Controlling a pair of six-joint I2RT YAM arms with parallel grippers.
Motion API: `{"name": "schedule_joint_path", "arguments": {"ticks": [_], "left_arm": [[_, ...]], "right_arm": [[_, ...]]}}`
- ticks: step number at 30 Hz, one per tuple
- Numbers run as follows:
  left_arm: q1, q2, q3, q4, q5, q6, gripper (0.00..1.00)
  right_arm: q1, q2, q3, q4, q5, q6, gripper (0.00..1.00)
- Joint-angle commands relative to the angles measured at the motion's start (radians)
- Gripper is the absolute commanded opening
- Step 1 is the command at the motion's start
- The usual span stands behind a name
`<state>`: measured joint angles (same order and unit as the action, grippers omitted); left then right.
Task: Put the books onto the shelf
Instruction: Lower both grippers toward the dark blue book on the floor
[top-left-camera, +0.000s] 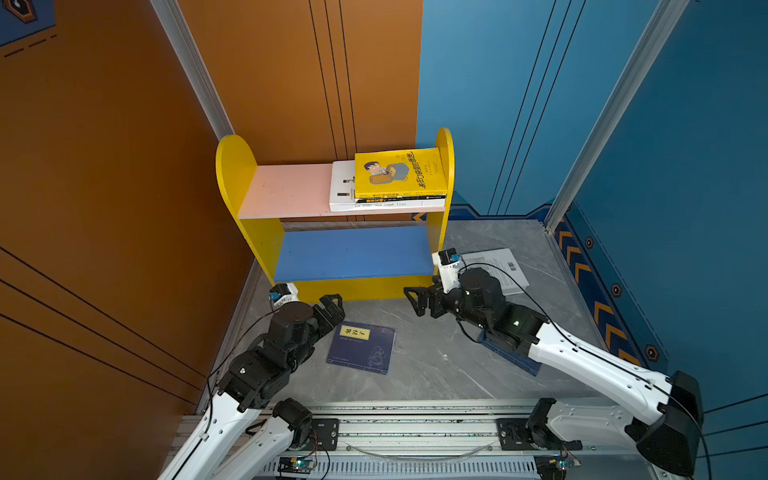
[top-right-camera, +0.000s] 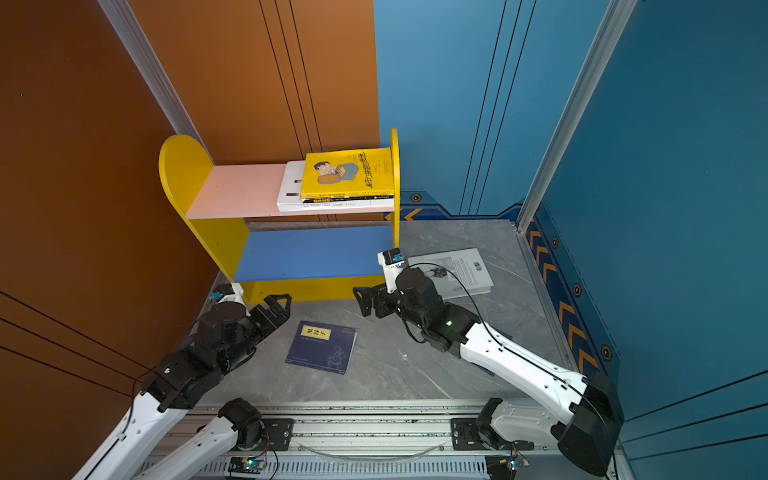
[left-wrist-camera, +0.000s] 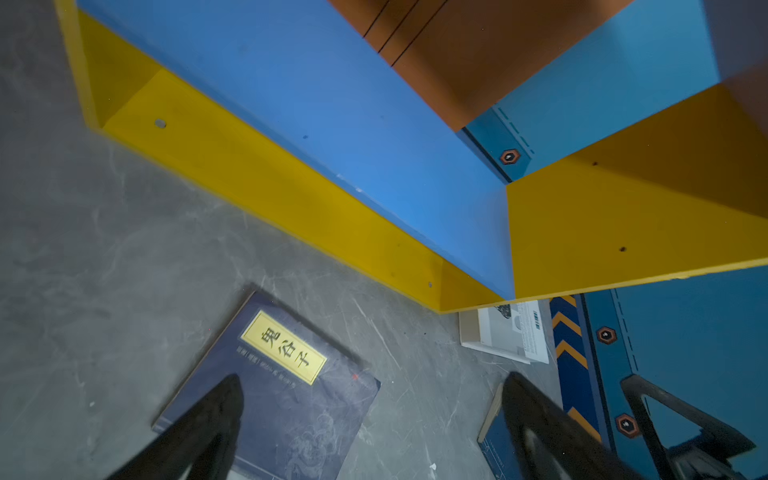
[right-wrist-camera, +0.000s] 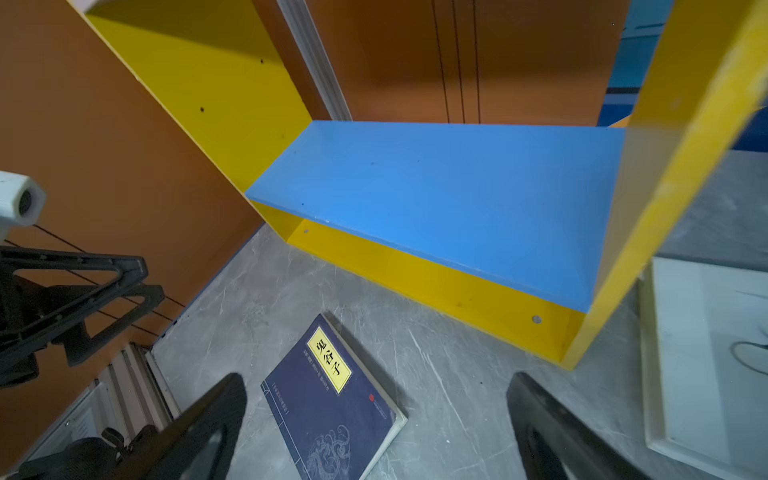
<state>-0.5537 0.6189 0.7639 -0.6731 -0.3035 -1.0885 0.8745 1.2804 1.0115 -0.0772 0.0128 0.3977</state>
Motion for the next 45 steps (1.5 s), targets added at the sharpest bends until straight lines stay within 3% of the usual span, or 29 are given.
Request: {"name": "schedule_joint_path", "arguments": {"ticks": [1,4,11,15,22,34,45], "left_arm": [[-0.05,0.006,-0.078,-0.039,-0.058,-0.203,0.98],[-0.083,0.008,-0.143,-0.044,-0.065,-0.297,0.98],[-0.189,-0.061,-0.327,-0.012,-0.123,-0.538,0.98],[-0.246,-0.094,-0.388,0.013,-0.176,-0.589,0.98],[-0.29,-0.096,-0.477,0.081,-0.185,-0.668,0.99],[-0.311,-0.093,-0.588,0.23,-0.171,-0.722,0.85],[-0.309,-0.058,-0.591,0.244,-0.16,-0.75,0.77]], "right_arm": [[0.038,0.126,0.03,0.028,-0.052,0.018,1.0],[0.067,0.243,0.075,0.045,-0.099,0.032,0.99],[0.068,0.503,0.269,-0.035,-0.277,0.067,0.85],[0.081,0.619,0.361,-0.088,-0.341,0.046,0.8],[0.095,0.729,0.417,-0.166,-0.308,0.0,0.73],[0.092,0.787,0.463,-0.158,-0.173,-0.028,0.54],[0.087,0.871,0.489,-0.167,-0.172,-0.02,0.49]]}}
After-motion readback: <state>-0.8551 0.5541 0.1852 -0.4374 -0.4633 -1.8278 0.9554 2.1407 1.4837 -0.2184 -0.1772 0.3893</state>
